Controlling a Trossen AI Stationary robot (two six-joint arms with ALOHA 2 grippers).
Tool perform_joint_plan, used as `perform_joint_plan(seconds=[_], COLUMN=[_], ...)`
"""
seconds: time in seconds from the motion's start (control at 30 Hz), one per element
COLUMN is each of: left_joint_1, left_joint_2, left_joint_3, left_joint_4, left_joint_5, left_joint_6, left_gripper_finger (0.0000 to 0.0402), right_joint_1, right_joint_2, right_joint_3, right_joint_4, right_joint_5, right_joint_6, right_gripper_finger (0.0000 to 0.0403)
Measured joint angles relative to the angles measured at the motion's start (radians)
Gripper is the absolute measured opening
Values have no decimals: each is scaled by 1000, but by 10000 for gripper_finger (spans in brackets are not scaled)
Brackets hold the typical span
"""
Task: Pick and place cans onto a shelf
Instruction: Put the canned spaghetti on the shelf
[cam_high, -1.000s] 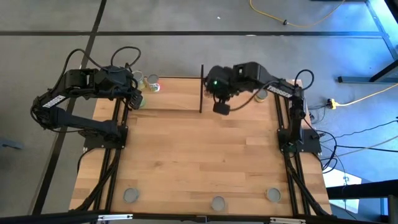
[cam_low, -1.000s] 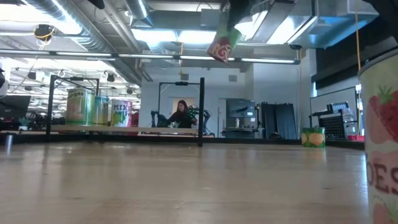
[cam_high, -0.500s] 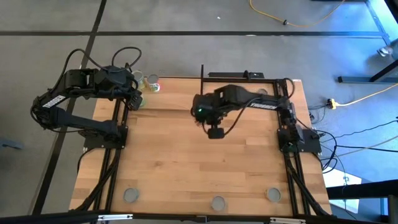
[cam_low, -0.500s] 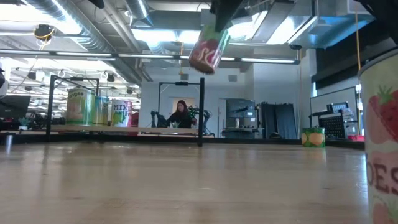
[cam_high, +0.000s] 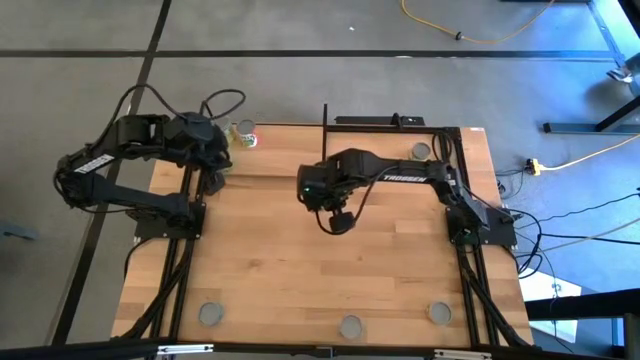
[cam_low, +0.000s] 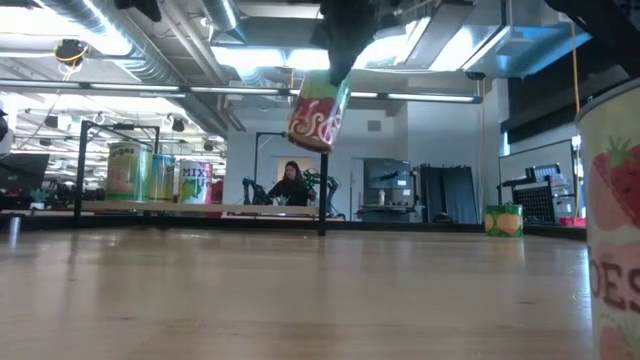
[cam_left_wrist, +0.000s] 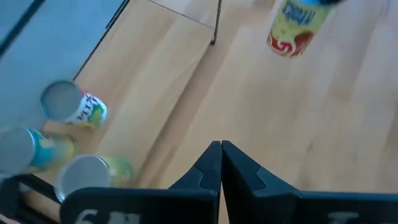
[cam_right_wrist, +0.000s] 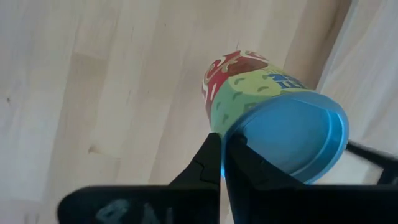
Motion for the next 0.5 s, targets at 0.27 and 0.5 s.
perform_joint_plan(seconds=[0.27,0.5], left_joint_1=[0,0], left_joint_2=[0,0], left_joint_3=[-82,-159], left_joint_4=[0,0], left_joint_5=[7,7], left_joint_6=[164,184], left_gripper_finger=[0,0], right_joint_1=[-7,-8], right_joint_2=[40,132], right_joint_3=[2,0], right_joint_4=[48,40], right_joint_5=[-48,-61], right_joint_6=[-39,-65], right_gripper_finger=[7,7])
